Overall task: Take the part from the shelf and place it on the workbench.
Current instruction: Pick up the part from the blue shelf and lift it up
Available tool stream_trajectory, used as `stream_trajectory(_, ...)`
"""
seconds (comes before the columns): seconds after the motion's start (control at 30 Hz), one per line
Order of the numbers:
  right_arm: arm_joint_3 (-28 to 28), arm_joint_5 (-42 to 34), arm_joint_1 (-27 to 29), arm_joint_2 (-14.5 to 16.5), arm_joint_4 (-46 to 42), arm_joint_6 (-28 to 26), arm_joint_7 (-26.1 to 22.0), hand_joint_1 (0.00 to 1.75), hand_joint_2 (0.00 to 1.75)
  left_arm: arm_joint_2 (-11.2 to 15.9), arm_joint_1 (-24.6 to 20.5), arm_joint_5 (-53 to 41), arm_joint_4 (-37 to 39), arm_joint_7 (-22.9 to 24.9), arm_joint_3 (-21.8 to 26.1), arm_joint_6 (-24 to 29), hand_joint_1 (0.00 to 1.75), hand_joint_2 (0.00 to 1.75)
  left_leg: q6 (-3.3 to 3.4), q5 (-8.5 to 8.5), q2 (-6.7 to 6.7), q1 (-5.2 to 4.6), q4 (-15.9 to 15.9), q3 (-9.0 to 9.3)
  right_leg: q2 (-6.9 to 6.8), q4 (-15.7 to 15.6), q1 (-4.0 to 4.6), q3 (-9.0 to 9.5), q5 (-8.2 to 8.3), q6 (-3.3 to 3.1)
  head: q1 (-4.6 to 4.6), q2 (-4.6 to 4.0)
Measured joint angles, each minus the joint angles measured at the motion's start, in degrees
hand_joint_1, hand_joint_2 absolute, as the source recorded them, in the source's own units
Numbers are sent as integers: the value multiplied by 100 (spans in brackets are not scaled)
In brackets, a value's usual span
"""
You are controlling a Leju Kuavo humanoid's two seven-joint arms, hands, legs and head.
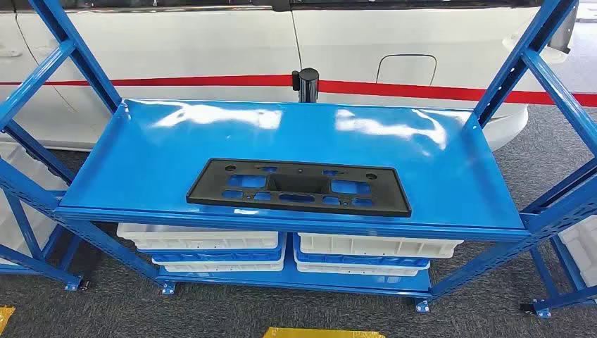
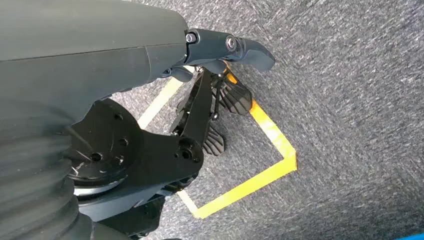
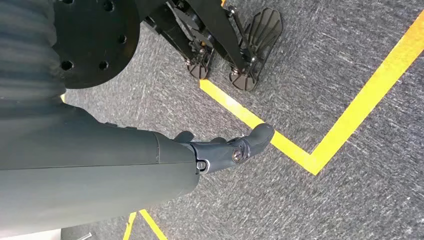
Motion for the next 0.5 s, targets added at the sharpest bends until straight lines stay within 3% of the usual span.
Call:
stream_trajectory(0.2, 36, 30, -2, 2, 0, 39, 34, 0, 175, 4, 0, 63, -1, -307, 37, 78, 0, 175, 0, 0, 0, 0, 0, 0, 0, 0, 0, 0, 0, 0, 1, 0)
stream_trajectory(0.27, 42, 17, -2, 1, 0, 29, 35, 0, 175, 16, -5, 205, -7, -931, 137, 137, 0, 175, 0, 0, 0, 0, 0, 1, 0, 0, 0, 0, 0, 0, 2, 0)
stream_trajectory(0.4, 43, -39, -1, 2, 4, -12, 27, 0, 175, 146, -79, 364, -210, -2726, 412, -168, 0, 175, -2, 2, -1, 1, 0, 4, -2, 0, 2, -1, 0, 0, 1, 0)
stream_trajectory(0.5, 41, -73, -2, 2, 9, -11, -15, 0, 175, 185, -201, 221, -795, -3229, 539, -242, 0, 175, -6, 6, -3, 2, 0, 4, -7, 1, 2, 4, 1, -1, -2, 0)
